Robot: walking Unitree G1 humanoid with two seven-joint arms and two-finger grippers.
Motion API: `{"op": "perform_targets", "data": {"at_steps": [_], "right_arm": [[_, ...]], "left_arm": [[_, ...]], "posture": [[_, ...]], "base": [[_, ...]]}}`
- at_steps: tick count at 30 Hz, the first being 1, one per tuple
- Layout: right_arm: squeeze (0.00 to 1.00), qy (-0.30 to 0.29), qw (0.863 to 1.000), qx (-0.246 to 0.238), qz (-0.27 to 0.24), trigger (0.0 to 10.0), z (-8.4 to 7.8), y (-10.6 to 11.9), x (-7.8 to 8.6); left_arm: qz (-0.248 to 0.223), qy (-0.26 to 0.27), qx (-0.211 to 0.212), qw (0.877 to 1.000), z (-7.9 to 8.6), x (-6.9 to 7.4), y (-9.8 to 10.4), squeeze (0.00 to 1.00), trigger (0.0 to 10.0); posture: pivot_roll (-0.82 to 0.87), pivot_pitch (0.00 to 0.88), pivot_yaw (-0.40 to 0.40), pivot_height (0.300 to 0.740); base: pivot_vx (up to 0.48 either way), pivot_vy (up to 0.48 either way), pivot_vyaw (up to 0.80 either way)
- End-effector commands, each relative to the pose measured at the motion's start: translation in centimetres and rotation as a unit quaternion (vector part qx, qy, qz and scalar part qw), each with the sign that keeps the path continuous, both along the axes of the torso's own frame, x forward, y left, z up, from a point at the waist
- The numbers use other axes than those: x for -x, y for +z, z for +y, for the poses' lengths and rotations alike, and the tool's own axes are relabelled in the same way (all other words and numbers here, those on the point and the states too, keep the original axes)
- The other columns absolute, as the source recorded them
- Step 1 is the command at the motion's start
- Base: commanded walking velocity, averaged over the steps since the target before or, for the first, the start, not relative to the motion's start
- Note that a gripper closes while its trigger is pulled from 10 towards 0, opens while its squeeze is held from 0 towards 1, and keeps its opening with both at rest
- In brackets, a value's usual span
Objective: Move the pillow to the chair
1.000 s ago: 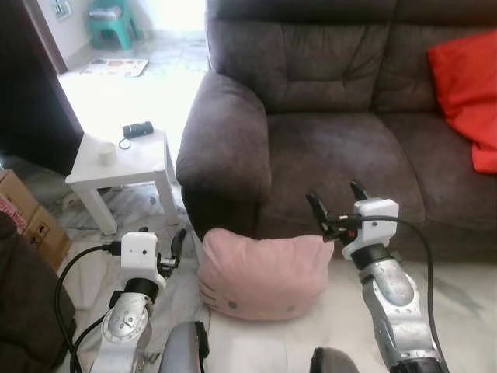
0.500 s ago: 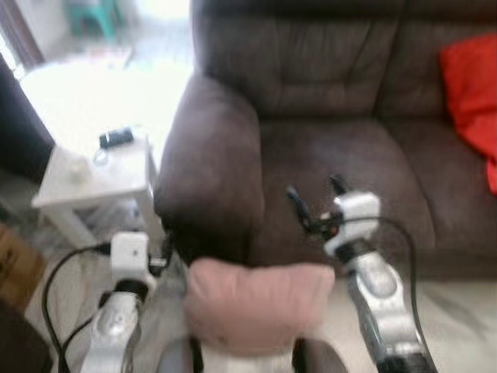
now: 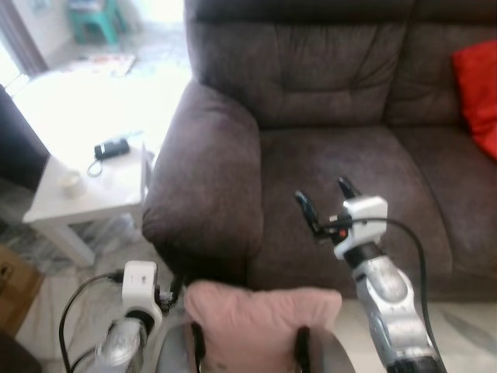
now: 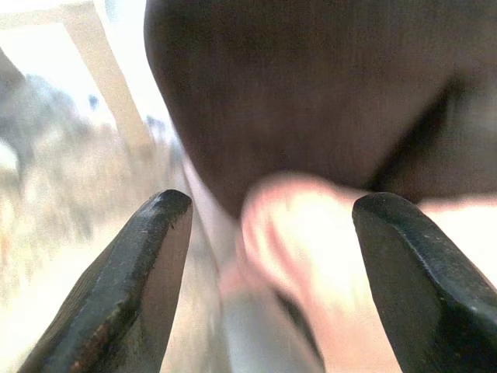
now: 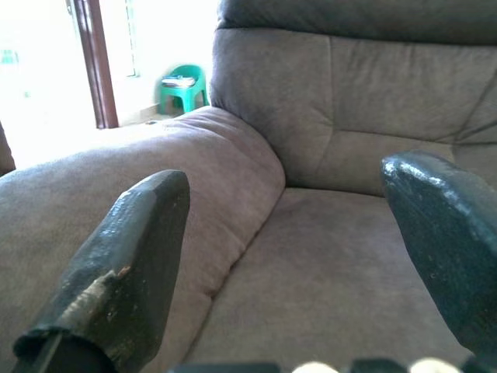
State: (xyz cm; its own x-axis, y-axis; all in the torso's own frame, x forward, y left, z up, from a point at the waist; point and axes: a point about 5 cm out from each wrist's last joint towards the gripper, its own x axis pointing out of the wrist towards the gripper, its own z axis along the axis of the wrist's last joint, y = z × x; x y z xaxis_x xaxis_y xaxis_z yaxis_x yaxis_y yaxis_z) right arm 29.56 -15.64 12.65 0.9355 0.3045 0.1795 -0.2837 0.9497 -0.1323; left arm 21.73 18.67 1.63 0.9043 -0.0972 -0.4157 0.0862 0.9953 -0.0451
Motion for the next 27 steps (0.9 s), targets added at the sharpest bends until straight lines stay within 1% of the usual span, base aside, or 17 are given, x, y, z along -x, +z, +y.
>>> {"op": "perform_targets", "data": {"at_steps": [1, 4, 5, 7, 8, 10, 11, 12, 13, 15, 16, 17, 18, 19, 20, 22, 27], "right_arm": [[0.00, 0.007, 1.000, 0.003, 0.000, 10.0, 0.2, 0.1, 0.1], [0.00, 0.005, 1.000, 0.002, 0.002, 10.0, 0.1, 0.0, 0.2], [0.00, 0.006, 1.000, 0.002, 0.003, 10.0, 0.1, 0.0, 0.2], [0.00, 0.008, 1.000, 0.001, 0.003, 10.0, 0.2, 0.0, 0.2], [0.00, 0.011, 1.000, -0.001, 0.002, 10.0, 0.4, 0.1, 0.2], [0.00, 0.019, 1.000, -0.003, -0.002, 10.0, 0.7, 0.4, 0.2], [0.00, 0.022, 1.000, -0.004, -0.002, 10.0, 0.7, 0.5, 0.2], [0.00, 0.022, 1.000, -0.004, -0.002, 10.0, 0.7, 0.5, 0.2], [0.00, 0.025, 1.000, -0.006, -0.004, 10.0, 0.8, 0.6, 0.2], [0.00, 0.025, 1.000, -0.007, -0.005, 10.0, 0.7, 0.6, 0.3], [0.00, 0.024, 1.000, -0.008, -0.006, 10.0, 0.6, 0.6, 0.4], [0.00, 0.024, 1.000, -0.008, -0.006, 10.0, 0.6, 0.6, 0.4], [0.00, 0.023, 1.000, -0.008, -0.007, 10.0, 0.5, 0.7, 0.6], [0.00, 0.023, 1.000, -0.008, -0.007, 10.0, 0.5, 0.7, 0.6], [0.00, 0.022, 1.000, -0.009, -0.011, 10.0, 0.4, 1.0, 0.7], [0.00, 0.022, 1.000, -0.007, -0.014, 10.0, 0.3, 1.2, 0.8], [0.00, 0.024, 1.000, -0.003, -0.018, 10.0, -0.2, 1.7, 1.4]], "left_arm": [[0.013, -0.016, -0.005, 1.000, 0.0, 0.2, -0.2, 0.00, 10.0], [0.058, -0.024, -0.022, 0.998, 0.2, 1.0, -1.4, 0.00, 10.0], [0.078, -0.024, -0.037, 0.996, 0.6, 1.4, -2.3, 0.00, 10.0], [0.080, -0.009, -0.047, 0.996, 1.2, 1.2, -2.8, 0.00, 10.0], [0.082, 0.003, -0.045, 0.996, 1.5, 0.8, -3.1, 0.00, 10.0], [0.089, 0.009, -0.030, 0.996, 1.7, 0.1, -3.3, 0.00, 10.0], [0.091, 0.010, -0.017, 0.996, 1.7, -0.3, -3.4, 0.00, 10.0], [0.091, 0.010, -0.017, 0.996, 1.7, -0.3, -3.4, 0.00, 10.0], [0.097, 0.012, -0.009, 0.995, 1.9, -1.1, -3.7, 0.00, 10.0], [0.101, 0.014, -0.015, 0.995, 2.0, -1.6, -3.9, 0.00, 10.0], [0.097, 0.019, -0.025, 0.995, 2.1, -2.3, -3.9, 0.00, 10.0], [0.097, 0.019, -0.025, 0.995, 2.1, -2.3, -3.9, 0.00, 10.0], [0.094, 0.023, -0.026, 0.995, 2.1, -2.7, -4.0, 0.00, 10.0], [0.094, 0.023, -0.026, 0.995, 2.1, -2.7, -4.0, 0.00, 10.0], [0.086, 0.032, -0.007, 0.996, 1.9, -3.4, -3.8, 0.00, 10.0], [0.088, 0.035, 0.004, 0.996, 1.6, -3.8, -3.8, 0.00, 10.0], [0.095, 0.035, -0.002, 0.995, 1.3, -4.3, -4.1, 0.00, 10.0]], "posture": [[0.01, 0.067, 0.011, 0.577], [0.01, 0.067, 0.008, 0.577], [0.01, 0.072, 0.007, 0.577], [0.01, 0.072, 0.007, 0.577], [0.01, 0.077, 0.003, 0.577], [0.01, 0.080, 0.002, 0.577], [0.00, 0.085, -0.001, 0.577], [0.00, 0.085, -0.001, 0.577], [0.00, 0.094, -0.005, 0.577], [-0.01, 0.100, -0.006, 0.577], [-0.02, 0.102, -0.007, 0.577], [-0.02, 0.102, -0.007, 0.577], [-0.02, 0.105, -0.008, 0.577], [-0.02, 0.105, -0.008, 0.577], [-0.04, 0.112, -0.012, 0.577], [-0.05, 0.120, -0.018, 0.577], [-0.07, 0.135, -0.030, 0.577]], "base": [[0.000, 0.000, 0.00], [0.000, 0.000, 0.00], [0.000, 0.000, 0.00], [0.000, 0.000, 0.00], [0.000, 0.000, 0.00], [0.000, 0.000, 0.00], [0.000, 0.000, 0.00], [0.000, 0.000, 0.00], [0.000, 0.000, 0.00], [0.000, 0.000, 0.00], [0.000, 0.000, 0.00], [0.000, 0.000, 0.00], [0.000, 0.000, 0.00], [0.000, 0.000, 0.00], [0.000, 0.000, 0.00], [0.000, 0.000, 0.00], [0.000, 0.000, 0.00]]}}
